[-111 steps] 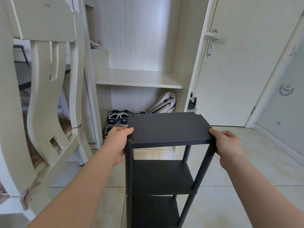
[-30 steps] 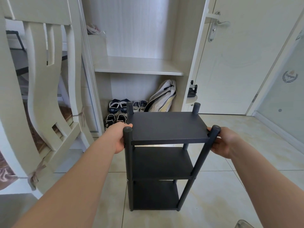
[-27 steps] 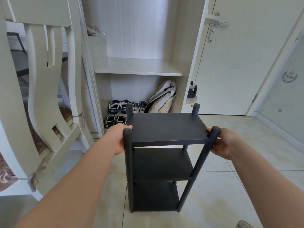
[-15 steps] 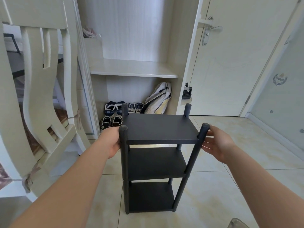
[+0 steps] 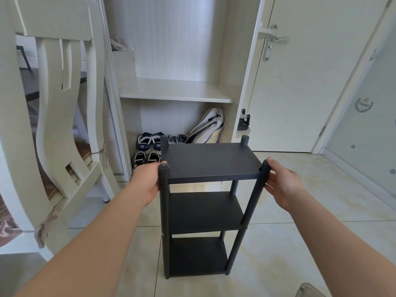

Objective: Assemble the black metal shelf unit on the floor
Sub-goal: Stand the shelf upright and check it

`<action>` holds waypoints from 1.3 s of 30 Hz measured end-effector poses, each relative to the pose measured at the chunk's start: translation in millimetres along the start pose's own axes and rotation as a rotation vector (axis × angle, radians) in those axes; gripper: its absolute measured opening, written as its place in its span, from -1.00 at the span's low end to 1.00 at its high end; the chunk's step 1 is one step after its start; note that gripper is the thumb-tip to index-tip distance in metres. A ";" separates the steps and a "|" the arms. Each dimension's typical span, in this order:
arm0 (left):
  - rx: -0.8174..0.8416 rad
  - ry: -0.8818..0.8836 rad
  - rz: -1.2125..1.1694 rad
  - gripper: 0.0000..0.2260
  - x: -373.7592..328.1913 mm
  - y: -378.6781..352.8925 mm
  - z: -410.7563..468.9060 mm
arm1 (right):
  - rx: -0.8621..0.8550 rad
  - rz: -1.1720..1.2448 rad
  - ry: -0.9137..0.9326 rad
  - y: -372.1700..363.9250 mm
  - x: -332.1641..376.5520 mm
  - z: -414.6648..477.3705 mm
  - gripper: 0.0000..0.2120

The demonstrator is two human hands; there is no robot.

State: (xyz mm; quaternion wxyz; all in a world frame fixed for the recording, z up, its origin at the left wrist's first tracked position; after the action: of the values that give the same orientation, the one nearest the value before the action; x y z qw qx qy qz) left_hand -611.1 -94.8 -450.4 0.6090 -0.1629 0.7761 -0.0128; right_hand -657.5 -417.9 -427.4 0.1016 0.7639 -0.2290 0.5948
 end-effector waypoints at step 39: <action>-0.065 -0.616 0.792 -0.62 18.9 -154.3 -41.1 | -0.125 0.101 -0.066 102.8 -43.8 81.6 -0.69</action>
State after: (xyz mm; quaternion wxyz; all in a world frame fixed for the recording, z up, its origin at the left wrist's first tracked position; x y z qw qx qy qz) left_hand -617.4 -253.2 -423.9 0.7624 0.1291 0.5626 0.2924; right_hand -643.7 -532.7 -503.5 0.1111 0.7627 -0.3072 0.5582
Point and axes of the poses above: each hand's wrist, its own z-axis towards the middle knuckle, its own y-axis out of the back of the hand, x = y × z, the point moved 1 cm from there along z, towards the middle knuckle, and after that the axes turned 3 degrees about -y, right-handed, at the moved point
